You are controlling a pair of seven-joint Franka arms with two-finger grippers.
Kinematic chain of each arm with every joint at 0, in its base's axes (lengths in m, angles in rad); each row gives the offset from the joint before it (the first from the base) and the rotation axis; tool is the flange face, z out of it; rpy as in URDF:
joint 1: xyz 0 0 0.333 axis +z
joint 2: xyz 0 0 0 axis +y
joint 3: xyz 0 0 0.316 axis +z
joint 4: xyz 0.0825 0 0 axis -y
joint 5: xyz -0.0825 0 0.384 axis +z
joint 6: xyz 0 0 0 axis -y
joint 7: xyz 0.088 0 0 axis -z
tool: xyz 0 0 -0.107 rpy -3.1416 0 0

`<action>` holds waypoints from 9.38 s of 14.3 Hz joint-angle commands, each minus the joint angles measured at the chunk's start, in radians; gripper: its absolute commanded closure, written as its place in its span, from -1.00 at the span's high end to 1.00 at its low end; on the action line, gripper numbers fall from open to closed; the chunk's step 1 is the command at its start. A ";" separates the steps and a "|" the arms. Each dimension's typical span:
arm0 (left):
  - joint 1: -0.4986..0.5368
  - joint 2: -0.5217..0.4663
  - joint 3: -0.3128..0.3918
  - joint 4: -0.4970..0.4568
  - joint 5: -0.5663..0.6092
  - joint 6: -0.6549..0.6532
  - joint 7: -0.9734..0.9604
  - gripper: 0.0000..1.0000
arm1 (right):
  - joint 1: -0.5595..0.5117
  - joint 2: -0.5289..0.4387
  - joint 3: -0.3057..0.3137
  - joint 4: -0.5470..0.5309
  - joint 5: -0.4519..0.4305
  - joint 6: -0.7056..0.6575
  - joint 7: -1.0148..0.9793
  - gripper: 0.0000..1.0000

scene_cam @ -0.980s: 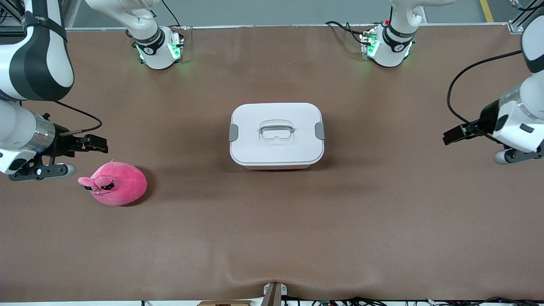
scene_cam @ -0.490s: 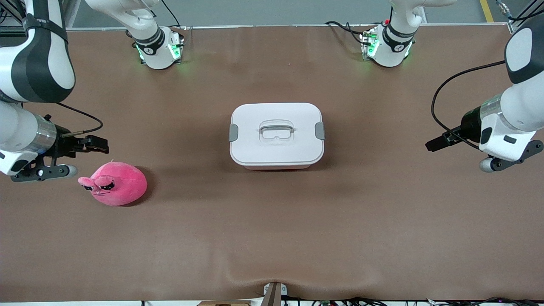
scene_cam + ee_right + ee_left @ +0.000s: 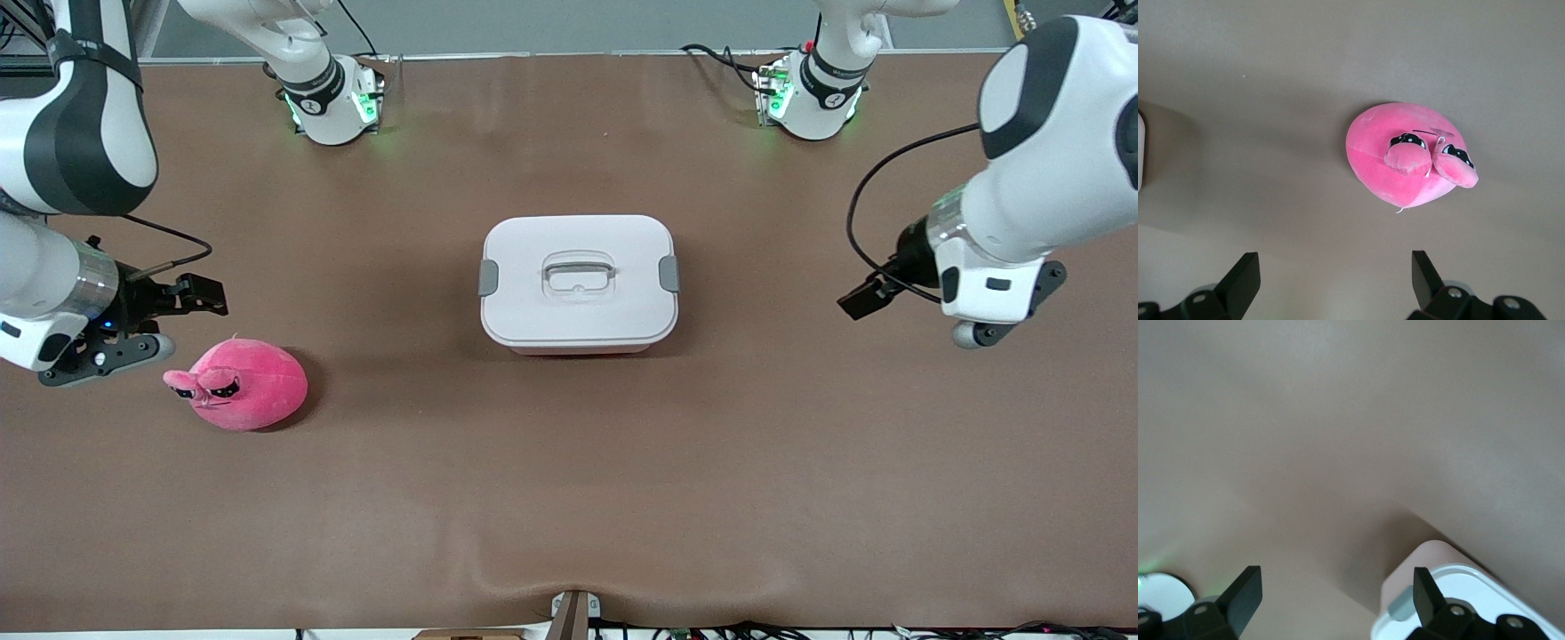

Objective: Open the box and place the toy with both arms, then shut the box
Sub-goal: 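Move the right gripper to the pink plush while the left gripper reaches the lid, then lower the left gripper onto the clear lid handle and grasp it, then lift the white lid off the box with the left gripper, then grasp the pink plush with the right gripper, then carry the pink plush over the open pink box with the right gripper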

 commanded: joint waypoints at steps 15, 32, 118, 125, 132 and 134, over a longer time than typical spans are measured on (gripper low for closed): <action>-0.259 0.069 -0.026 -0.045 -0.011 0.169 -0.770 1.00 | 0.046 0.065 -0.007 0.031 -0.037 -0.002 -0.127 1.00; -0.503 0.279 -0.021 -0.047 0.002 0.425 -1.331 1.00 | 0.051 0.065 -0.007 0.031 -0.039 -0.002 -0.128 1.00; -0.063 -0.137 -0.032 -0.266 0.078 0.224 -0.927 -1.00 | 0.690 -0.030 -0.006 -0.147 -0.563 0.155 -0.710 -1.00; -0.034 -0.152 -0.032 -0.288 0.061 0.230 -0.915 -1.00 | 0.950 0.006 -0.004 -0.145 -0.662 0.138 -0.762 -1.00; -0.025 -0.155 -0.033 -0.288 0.060 0.235 -0.915 -1.00 | 1.030 0.123 -0.004 -0.087 -0.711 0.054 -0.766 -1.00; -0.026 -0.155 -0.033 -0.289 0.060 0.235 -0.915 -1.00 | 1.043 0.157 -0.004 -0.049 -0.711 0.032 -0.766 -1.00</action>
